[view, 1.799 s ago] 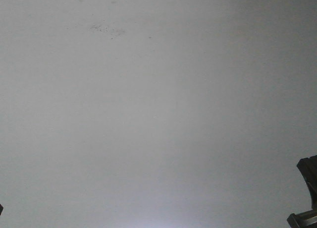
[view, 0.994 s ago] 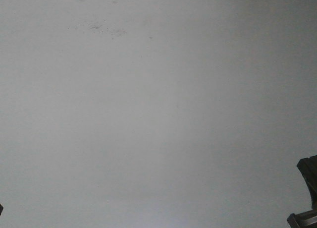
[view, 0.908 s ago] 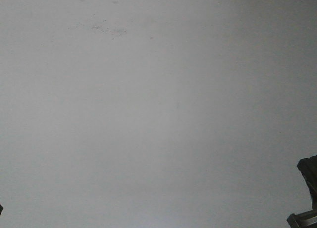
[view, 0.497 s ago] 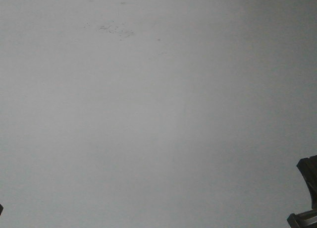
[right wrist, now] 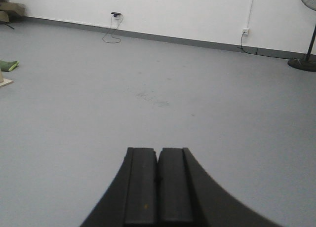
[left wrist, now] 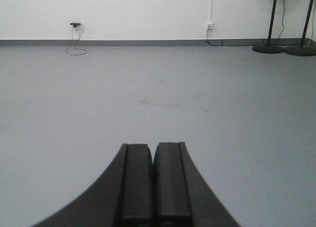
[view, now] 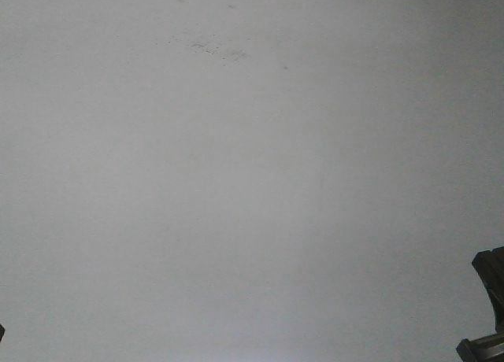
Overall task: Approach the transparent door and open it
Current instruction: 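Turn the base toward the wooden board and glass door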
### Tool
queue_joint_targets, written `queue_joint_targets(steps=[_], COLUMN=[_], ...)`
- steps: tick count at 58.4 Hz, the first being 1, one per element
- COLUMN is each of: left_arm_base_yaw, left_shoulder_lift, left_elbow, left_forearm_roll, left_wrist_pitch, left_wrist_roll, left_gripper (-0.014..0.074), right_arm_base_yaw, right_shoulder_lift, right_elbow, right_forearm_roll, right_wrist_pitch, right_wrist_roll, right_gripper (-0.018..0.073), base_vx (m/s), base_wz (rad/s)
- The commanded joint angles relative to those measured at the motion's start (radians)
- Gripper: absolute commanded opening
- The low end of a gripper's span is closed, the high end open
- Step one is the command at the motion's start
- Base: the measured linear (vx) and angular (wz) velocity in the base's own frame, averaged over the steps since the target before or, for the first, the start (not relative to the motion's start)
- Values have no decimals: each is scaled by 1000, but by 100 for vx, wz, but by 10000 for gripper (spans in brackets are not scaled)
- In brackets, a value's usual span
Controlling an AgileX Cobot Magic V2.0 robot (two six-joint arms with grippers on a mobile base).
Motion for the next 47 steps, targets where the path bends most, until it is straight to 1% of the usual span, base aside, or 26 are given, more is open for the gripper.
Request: queue_joint_targets(steps=[1, 13, 47], left_arm_base_yaw=[-5, -5, -5], left_shoulder_lift=[-13, -13, -13], left_elbow=[15, 15, 15], left_forearm_roll=[-5, -5, -5], left_wrist_pitch=[-78, -78, -78], left_wrist_roll=[-1, -1, -1], left_gripper=[-6, -6, -6], right_arm_base_yaw=[-4, -4, -4], right_shoulder_lift=[-16, -16, -16], right_elbow=[5, 5, 5], right_forearm_roll=[-4, -4, -4], right_wrist_pitch=[-79, -79, -79], right_wrist_roll=[-1, -1, -1], right_gripper=[-9, -9, -9], base_vx=[4, 3, 2], base_wz=[18, 10, -3])
